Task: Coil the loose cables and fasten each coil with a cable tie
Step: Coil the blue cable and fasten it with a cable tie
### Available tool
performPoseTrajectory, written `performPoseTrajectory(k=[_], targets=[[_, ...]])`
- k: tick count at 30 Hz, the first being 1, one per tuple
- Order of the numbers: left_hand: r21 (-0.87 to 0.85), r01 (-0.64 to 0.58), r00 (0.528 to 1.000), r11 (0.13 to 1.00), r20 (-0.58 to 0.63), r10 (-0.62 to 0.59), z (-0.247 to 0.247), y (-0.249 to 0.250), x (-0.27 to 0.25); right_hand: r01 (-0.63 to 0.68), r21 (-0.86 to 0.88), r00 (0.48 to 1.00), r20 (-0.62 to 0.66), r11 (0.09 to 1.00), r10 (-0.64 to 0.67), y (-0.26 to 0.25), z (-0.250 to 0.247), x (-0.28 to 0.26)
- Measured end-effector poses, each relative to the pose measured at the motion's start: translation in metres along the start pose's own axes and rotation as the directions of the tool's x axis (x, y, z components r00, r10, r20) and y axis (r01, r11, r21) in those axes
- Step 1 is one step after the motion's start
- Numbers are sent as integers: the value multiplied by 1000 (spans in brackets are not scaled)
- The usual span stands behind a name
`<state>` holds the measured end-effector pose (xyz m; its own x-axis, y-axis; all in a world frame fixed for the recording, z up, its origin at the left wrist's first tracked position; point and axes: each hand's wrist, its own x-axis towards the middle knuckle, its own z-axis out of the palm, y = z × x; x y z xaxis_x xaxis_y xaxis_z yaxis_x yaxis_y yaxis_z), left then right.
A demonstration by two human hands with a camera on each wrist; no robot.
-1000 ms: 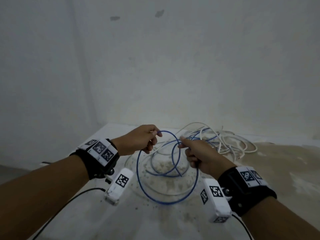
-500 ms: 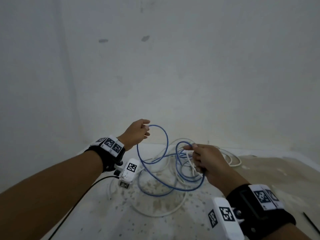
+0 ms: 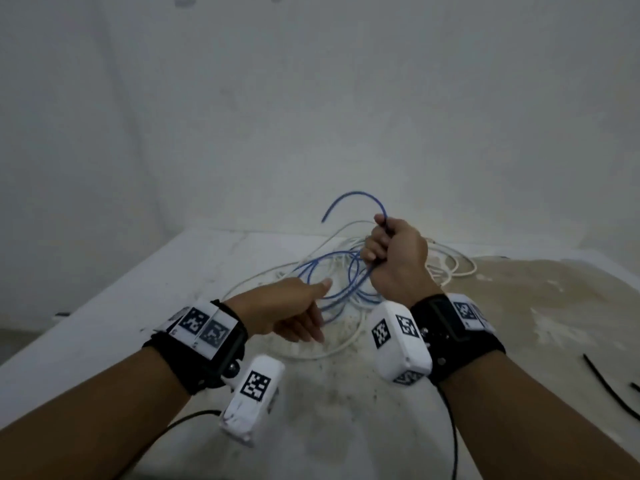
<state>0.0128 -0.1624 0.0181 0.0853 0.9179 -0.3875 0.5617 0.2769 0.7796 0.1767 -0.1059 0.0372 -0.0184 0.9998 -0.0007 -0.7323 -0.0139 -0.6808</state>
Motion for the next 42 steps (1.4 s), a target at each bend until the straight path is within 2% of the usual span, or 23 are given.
performPoseTrajectory(k=[1,2,3,4,6,7,8,9,11,15,20,26,30,34,37,42], targets=[[-75,51,996,996,77,-45,9,-4,-2,-4,43,1000,20,999,3,4,5,-1],[-206,80,992,975,111,-58,16,-9,-1,-10,69,999,34,998,8,8,8,-3],[-386,86,993,918,103,-50,22,-11,3,-22,84,999,44,996,19,11,10,-5],[-586,64,997,808,64,-32,25,-13,8,-41,87,998,48,995,37,15,9,-8],[-863,-43,996,503,-76,-45,24,-12,19,-78,31,996,43,996,77,21,3,-15],[-910,-108,985,401,-153,-83,21,-11,24,-93,-33,995,29,995,94,23,-4,-18],[-917,-163,970,364,-216,-110,18,-10,29,-111,-110,994,13,988,113,25,-10,-20],[-899,-201,955,389,-268,-127,15,-8,30,-130,-181,991,3,975,133,26,-17,-22],[-834,-223,938,504,-325,-123,15,-8,32,-156,-283,987,-11,946,159,26,-31,-22],[-667,-203,939,717,-341,-52,14,-15,38,-141,-377,989,-91,916,115,22,-48,-9],[-428,-307,891,850,-442,99,-6,-19,49,-62,-583,998,-63,810,31,27,-33,11],[-184,-398,832,899,-484,269,-39,-18,75,-13,-703,1000,-6,711,13,41,-3,48],[-91,-397,795,913,-532,292,-46,-14,87,47,-813,996,86,581,39,49,6,63],[-39,-382,791,923,-531,305,-48,-6,92,44,-862,993,94,505,75,52,9,73],[23,-377,778,926,-535,330,-50,-1,92,31,-858,987,105,512,117,49,13,78],[82,-438,722,895,-562,404,-53,11,84,131,-829,968,224,543,108,45,12,75]])
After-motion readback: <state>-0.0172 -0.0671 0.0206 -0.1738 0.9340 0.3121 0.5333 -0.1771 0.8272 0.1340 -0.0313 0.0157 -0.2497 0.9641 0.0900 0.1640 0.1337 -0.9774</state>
